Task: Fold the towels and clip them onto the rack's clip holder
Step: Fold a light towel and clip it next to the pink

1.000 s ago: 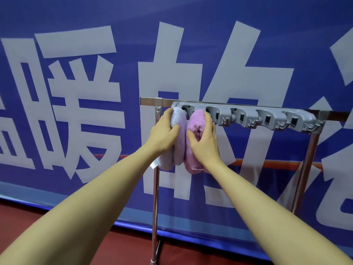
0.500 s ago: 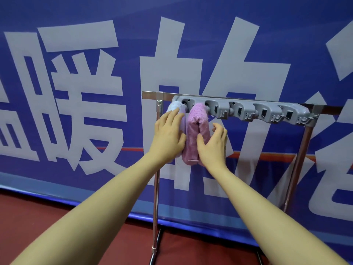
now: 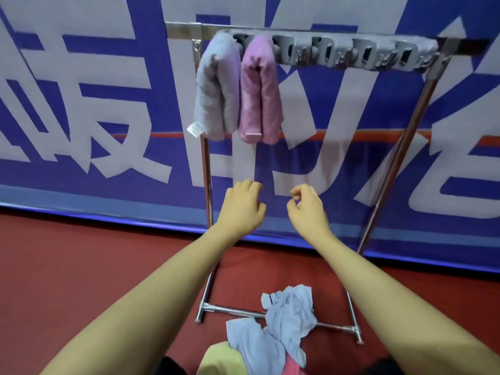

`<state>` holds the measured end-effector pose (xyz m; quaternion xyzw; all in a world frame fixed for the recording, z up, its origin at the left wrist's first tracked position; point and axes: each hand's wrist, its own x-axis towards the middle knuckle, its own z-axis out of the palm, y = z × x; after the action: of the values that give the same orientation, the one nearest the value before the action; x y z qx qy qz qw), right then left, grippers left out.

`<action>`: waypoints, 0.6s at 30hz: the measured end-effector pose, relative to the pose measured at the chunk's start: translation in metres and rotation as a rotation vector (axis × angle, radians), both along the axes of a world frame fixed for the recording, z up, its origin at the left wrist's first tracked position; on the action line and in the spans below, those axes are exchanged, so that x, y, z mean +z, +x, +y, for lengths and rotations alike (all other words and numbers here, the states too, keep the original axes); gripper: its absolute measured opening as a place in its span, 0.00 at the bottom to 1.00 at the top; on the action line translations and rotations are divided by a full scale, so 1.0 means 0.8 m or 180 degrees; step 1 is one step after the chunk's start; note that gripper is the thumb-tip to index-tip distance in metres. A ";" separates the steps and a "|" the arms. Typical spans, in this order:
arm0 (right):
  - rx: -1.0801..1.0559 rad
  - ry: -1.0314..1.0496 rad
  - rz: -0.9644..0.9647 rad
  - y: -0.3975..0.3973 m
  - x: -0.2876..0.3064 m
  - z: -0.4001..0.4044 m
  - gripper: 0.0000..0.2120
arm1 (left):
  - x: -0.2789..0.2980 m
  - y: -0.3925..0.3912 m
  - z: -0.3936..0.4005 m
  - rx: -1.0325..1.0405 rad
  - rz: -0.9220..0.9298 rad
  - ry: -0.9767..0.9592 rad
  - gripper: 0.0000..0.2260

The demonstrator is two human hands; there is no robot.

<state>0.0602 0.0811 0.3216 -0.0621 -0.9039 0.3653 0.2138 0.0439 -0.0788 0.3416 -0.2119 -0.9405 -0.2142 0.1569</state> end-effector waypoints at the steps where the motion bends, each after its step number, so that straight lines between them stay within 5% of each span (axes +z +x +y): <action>1: 0.0001 -0.0032 -0.0132 0.002 -0.021 0.006 0.09 | -0.022 -0.001 0.005 0.0004 -0.0153 -0.0078 0.16; 18: -0.0063 0.0040 -0.2108 -0.028 -0.407 0.104 0.08 | -0.421 -0.059 0.105 -0.0496 -0.2147 -0.1055 0.15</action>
<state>0.0374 0.1645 -0.0038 -0.1849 -0.9259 0.3176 -0.0877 -0.0031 0.0050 0.0051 -0.2229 -0.9423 -0.1281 -0.2145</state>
